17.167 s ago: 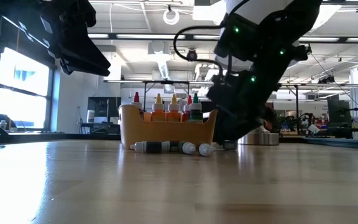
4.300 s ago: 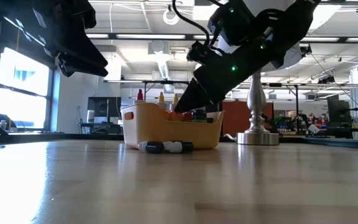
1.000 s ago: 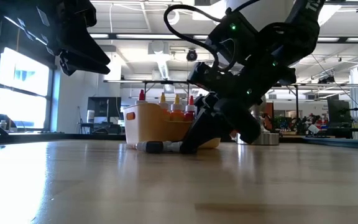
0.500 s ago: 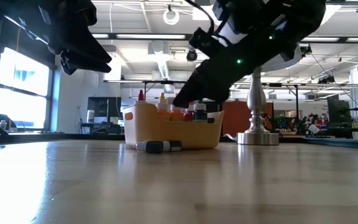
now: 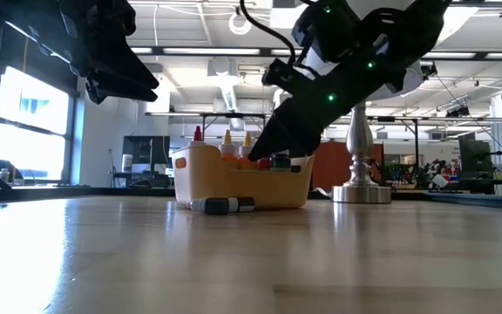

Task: Pick & Place food coloring
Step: Put the small green food coloring bottle into the yellow bin, then put the small red food coloring bottle into the yellow bin

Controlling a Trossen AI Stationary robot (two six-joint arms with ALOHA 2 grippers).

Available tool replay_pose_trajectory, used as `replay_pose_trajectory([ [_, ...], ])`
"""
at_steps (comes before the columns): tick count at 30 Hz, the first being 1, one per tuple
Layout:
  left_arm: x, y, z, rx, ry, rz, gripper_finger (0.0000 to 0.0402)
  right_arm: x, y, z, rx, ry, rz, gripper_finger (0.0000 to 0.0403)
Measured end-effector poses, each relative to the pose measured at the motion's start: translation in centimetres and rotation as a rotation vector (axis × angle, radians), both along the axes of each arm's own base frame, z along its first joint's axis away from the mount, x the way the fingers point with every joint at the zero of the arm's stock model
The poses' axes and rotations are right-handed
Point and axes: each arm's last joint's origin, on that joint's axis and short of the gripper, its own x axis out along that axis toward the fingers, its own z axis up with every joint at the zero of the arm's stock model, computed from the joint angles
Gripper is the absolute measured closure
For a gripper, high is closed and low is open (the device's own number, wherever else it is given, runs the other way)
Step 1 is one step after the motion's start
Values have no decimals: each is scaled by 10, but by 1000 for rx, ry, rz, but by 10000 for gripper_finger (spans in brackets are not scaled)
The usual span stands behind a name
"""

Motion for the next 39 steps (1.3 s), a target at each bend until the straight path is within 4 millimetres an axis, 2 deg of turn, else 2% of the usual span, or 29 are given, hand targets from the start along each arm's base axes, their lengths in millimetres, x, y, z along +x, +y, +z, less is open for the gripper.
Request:
replay_pose_trajectory([
  [5,0,0,0,2,0,4,241,3,14,5,1,-52,74,264],
  [11,0,0,0,2,0,5,241,3,36,5,172,-60,406,260],
  [13,0,0,0,2,-2,5,241,2,42,4,188,-41,440,261],
  [22,1,-1,1,-52,-20,5,241,-6,51,-5,64,63,261,263],
  [26,0,1,1,-6,-23,62,241,-6,51,-5,98,63,242,263],
  [28,0,-1,0,-59,-13,1,241,-6,51,-5,116,60,230,263],
  [33,8,-18,-15,-141,84,-154,241,-7,51,-7,170,63,192,263],
  [37,21,-39,-38,-177,141,-148,241,-7,51,-7,210,57,154,263],
  [39,28,-51,-45,-170,116,-166,241,-8,51,-7,230,54,125,263],
])
